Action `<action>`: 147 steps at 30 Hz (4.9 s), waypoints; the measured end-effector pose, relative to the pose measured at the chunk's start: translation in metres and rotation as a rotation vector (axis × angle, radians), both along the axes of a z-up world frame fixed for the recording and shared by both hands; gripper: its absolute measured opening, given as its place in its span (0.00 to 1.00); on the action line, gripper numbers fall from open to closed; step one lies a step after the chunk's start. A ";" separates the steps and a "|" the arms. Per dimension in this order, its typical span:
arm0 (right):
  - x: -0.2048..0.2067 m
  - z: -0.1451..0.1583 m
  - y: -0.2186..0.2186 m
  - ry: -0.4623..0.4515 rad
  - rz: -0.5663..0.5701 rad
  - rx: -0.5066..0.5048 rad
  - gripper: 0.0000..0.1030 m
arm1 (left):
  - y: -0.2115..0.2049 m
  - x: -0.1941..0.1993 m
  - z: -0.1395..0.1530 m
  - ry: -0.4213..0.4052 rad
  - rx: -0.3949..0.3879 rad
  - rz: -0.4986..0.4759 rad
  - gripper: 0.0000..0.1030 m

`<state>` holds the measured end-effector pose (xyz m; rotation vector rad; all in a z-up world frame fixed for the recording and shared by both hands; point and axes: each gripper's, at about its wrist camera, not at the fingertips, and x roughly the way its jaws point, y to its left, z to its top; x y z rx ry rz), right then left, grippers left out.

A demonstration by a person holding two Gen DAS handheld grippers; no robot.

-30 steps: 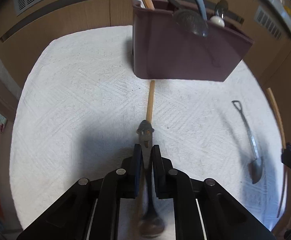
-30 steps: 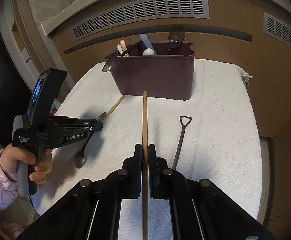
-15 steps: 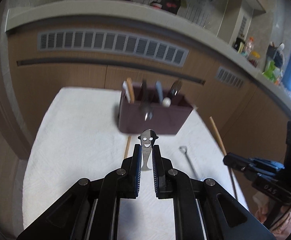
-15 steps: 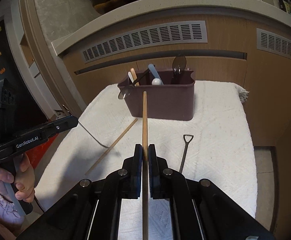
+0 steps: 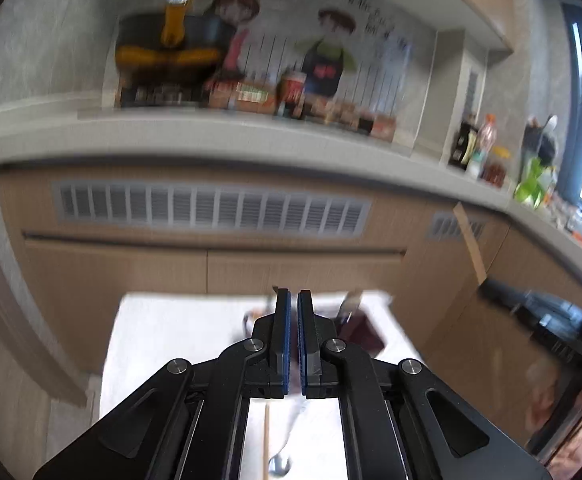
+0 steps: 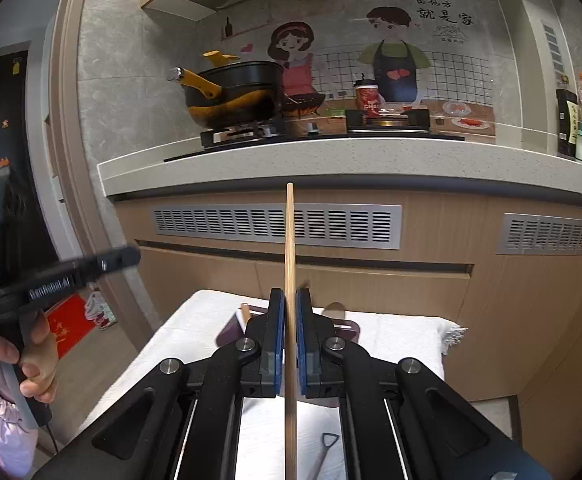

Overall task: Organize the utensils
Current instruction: 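Lift the smiley spoon with the left tool while the right tool lifts the chopstick over the caddy, then open both tools over the maroon caddy to drop the utensils, then grasp the second wooden chopstick with the left tool while the right tool moves to the shovel spoon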

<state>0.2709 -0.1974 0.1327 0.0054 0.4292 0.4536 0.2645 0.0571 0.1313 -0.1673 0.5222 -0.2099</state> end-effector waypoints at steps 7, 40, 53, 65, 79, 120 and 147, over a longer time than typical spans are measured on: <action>0.008 -0.028 -0.023 0.106 -0.033 0.046 0.05 | 0.001 0.017 -0.106 0.286 -0.025 -0.065 0.05; -0.008 -0.090 -0.039 0.242 -0.001 0.065 0.05 | -0.084 0.063 -0.206 0.633 0.284 -0.264 0.04; -0.011 -0.082 -0.032 0.220 0.013 0.054 0.05 | -0.038 -0.017 -0.106 0.182 -0.035 -0.061 0.04; 0.021 0.006 0.010 -0.051 -0.028 -0.046 0.05 | -0.036 0.032 0.004 -0.298 -0.125 0.038 0.05; 0.099 -0.061 0.032 0.113 -0.041 -0.127 0.05 | -0.047 0.107 -0.123 -0.169 -0.132 0.177 0.04; -0.021 -0.204 -0.019 0.319 -0.250 -0.346 0.99 | -0.004 -0.054 -0.203 0.438 0.038 0.025 0.58; -0.002 -0.218 -0.006 0.480 -0.079 -0.194 0.27 | -0.028 -0.007 -0.177 0.397 0.067 -0.054 0.05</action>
